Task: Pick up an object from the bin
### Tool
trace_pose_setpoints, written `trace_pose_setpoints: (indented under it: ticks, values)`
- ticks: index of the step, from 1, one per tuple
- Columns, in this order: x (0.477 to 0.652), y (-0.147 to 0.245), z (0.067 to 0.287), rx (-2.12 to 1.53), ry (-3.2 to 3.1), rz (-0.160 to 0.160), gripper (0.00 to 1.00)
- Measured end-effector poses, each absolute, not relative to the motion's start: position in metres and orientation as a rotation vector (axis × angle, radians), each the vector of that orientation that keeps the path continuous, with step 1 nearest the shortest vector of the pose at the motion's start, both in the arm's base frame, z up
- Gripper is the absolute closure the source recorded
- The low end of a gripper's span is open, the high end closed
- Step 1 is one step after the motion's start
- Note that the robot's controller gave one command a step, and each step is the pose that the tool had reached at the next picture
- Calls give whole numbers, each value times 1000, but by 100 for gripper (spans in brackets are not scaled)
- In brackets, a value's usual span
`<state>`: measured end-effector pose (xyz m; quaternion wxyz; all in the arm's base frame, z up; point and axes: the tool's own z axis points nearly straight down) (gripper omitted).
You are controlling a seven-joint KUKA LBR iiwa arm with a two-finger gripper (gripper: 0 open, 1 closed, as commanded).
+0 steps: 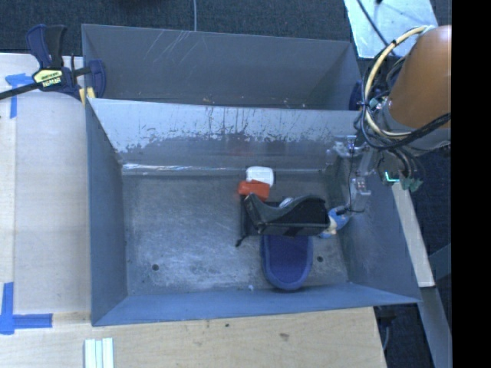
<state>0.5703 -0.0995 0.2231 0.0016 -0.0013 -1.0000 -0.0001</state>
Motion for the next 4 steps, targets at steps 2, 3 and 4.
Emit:
trace_pose_setpoints:
  ticks: [2, 3, 4]
  values:
    - [580, -25, 76, -305, -3102, 1, 0]
    - [580, -24, 77, -305, -3105, -2, 100]
    - [607, -15, 193, -256, -3136, -1, 100]
